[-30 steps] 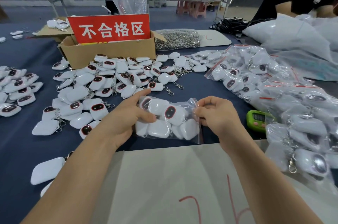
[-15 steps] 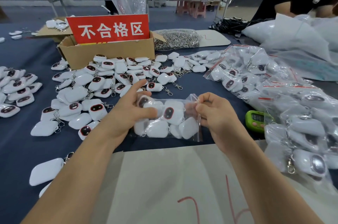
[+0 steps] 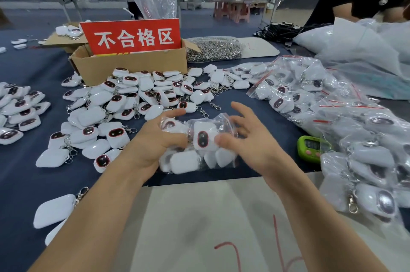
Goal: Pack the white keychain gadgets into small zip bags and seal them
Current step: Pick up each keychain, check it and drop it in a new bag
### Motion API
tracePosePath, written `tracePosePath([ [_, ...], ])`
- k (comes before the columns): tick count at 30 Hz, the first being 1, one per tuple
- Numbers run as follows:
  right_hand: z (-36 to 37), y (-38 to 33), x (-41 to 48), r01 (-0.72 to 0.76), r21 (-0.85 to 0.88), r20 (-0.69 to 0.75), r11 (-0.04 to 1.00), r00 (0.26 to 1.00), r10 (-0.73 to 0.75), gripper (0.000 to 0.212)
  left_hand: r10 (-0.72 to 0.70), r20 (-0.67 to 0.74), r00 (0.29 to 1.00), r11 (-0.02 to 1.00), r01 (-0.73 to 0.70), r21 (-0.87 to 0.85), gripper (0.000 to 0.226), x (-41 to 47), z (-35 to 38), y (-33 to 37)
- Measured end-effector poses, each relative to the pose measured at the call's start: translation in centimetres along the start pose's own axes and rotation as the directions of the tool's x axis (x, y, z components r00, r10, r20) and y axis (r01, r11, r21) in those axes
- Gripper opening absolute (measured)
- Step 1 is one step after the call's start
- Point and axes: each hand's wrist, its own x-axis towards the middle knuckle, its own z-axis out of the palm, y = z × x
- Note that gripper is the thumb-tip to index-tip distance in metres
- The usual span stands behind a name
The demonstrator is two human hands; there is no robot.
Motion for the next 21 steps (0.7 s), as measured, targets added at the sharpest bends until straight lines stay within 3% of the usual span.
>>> tracePosePath([
  [2, 1.1, 0.0, -0.3, 0.043, -0.190, 0.040, 0.981, 0.999, -0.036, 0.112, 0.002, -0.007, 1.000, 1.000, -0.002, -0.014, 0.077, 0.0, 0.0, -0.1],
  [4, 2.0, 0.6, 0.0, 0.052, -0.259, 0.014, 0.965, 0.999, -0.050, 0.107, 0.001, -0.007, 1.000, 1.000, -0.002, -0.013, 0.075, 0.1, -0.1, -0.1],
  [8, 1.8, 0.9, 0.5, -0.020, -0.231, -0.109, 0.973, 0.994, -0.005, 0.082, 0.036, -0.089, 0.995, 0.996, -0.029, 0.082, 0.077, 0.2, -0.7, -0.4],
  [13, 1.3, 1.0, 0.9, -0.063, -0.202, -0.122, 0.977, 0.992, 0.039, 0.077, 0.180, -0.111, 0.977, 0.915, -0.125, 0.385, 0.098, 0.5, -1.2, -0.3],
  [16, 1.1, 1.0, 1.1, -0.082, -0.168, -0.125, 0.982, 0.990, 0.062, 0.074, 0.338, -0.132, 0.932, 0.791, -0.205, 0.577, 0.061, 0.0, -1.2, 0.7],
  [18, 1.0, 1.0, 1.2, -0.090, -0.149, -0.126, 0.985, 0.989, 0.072, 0.072, 0.321, -0.050, 0.946, 0.691, -0.197, 0.695, 0.038, -0.4, -0.6, 1.5],
  [21, 1.0, 1.1, 1.3, -0.102, -0.111, -0.133, 0.989, 0.987, 0.087, 0.064, 0.252, 0.060, 0.966, 0.539, -0.191, 0.820, 0.034, -0.7, 0.5, 1.4],
])
